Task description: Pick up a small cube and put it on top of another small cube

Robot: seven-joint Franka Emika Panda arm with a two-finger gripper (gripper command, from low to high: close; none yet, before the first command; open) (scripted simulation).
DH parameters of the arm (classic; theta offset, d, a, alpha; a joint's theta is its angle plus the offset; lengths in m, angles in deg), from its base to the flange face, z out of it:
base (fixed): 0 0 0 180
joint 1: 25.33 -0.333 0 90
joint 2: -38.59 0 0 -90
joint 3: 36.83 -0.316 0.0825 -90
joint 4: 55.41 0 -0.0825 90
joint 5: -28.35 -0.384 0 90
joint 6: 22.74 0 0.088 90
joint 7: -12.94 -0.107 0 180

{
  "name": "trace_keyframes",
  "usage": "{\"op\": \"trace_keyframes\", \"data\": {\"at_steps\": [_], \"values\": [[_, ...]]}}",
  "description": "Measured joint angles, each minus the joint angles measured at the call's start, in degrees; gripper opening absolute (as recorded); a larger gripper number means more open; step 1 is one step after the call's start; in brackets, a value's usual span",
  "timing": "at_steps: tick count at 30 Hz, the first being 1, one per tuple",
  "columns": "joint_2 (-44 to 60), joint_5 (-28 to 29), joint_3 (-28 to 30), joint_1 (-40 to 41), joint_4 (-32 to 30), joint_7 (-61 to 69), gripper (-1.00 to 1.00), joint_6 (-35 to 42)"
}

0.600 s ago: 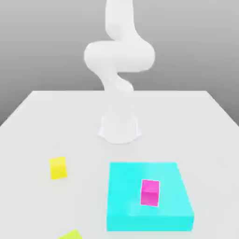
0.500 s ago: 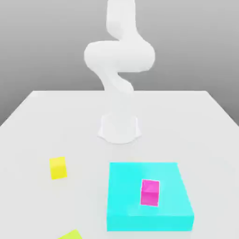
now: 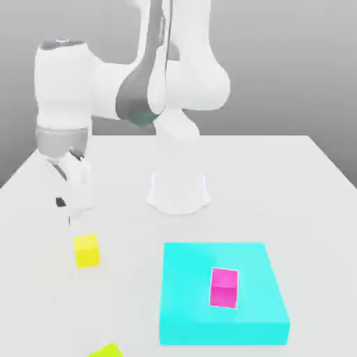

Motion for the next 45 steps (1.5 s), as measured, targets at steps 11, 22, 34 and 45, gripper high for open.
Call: {"op": "trace_keyframes", "data": {"at_steps": [11, 22, 34, 45], "values": [[18.11, -2.41, -7.45, 8.74, 1.31, 0.12, -1.0, -14.6], [5.03, 0.08, -3.85, 5.91, -0.97, -1.59, -1.0, -3.86], [11.51, 3.69, -13.18, -10.32, 18.82, 20.8, -1.0, 9.95], [24.53, 10.74, -28.1, -22.92, 41.81, 43.6, -1.0, 21.84]]}}
